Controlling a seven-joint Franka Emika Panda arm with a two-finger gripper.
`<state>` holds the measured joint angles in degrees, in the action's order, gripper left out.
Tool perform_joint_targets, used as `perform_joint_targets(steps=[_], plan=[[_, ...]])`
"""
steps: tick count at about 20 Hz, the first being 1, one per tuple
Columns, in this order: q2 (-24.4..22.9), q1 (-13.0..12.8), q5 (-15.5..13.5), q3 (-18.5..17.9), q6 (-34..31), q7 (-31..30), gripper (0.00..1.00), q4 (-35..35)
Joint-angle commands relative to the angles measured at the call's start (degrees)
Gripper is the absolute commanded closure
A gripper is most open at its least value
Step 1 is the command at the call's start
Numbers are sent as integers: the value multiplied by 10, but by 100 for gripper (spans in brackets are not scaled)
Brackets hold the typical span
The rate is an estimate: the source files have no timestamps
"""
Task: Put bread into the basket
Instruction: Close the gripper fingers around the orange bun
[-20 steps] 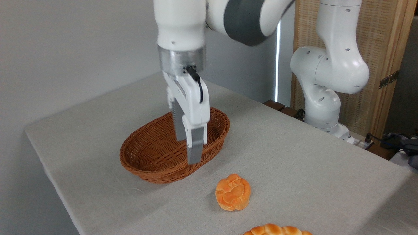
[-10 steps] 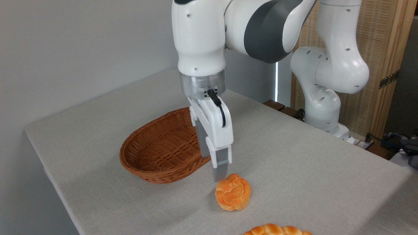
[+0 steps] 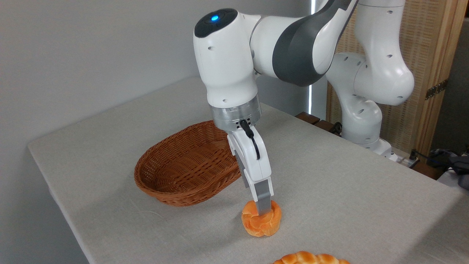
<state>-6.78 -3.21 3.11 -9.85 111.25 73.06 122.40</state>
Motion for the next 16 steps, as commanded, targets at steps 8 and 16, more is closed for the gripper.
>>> perform_joint_targets(steps=[8, 16], plan=[[5, -5, 57, -2, 36, 5, 0, 13], [12, -8, 57, -1, 43, 4, 0, 23]])
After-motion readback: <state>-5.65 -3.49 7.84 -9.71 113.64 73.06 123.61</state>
